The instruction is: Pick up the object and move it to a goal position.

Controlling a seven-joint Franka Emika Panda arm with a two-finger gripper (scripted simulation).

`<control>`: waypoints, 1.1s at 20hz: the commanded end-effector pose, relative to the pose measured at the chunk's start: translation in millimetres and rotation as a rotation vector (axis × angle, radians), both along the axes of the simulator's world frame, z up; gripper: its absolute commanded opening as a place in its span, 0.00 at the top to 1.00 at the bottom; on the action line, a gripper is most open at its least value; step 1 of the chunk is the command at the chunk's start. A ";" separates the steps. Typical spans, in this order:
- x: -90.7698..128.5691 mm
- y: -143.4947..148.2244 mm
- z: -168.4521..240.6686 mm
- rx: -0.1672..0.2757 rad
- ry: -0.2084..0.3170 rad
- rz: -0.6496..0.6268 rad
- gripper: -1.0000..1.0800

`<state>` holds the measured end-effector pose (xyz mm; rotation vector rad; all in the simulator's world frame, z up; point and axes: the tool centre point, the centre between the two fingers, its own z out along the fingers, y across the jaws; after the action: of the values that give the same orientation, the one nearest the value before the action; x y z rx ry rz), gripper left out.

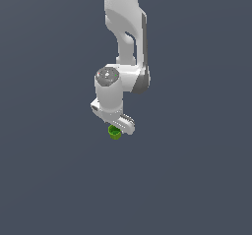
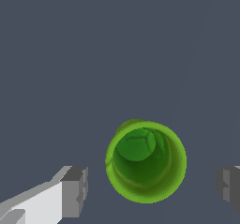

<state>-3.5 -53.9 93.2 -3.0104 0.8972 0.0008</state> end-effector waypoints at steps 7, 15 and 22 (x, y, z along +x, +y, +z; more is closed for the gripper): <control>-0.4 -0.2 -13.7 0.000 0.000 -0.002 0.04; -1.0 -0.2 -48.5 0.000 0.000 -0.005 0.04; -0.2 -0.2 -50.7 0.000 0.000 -0.005 1.00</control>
<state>-3.7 -53.7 43.3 -3.0083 0.9043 -0.0002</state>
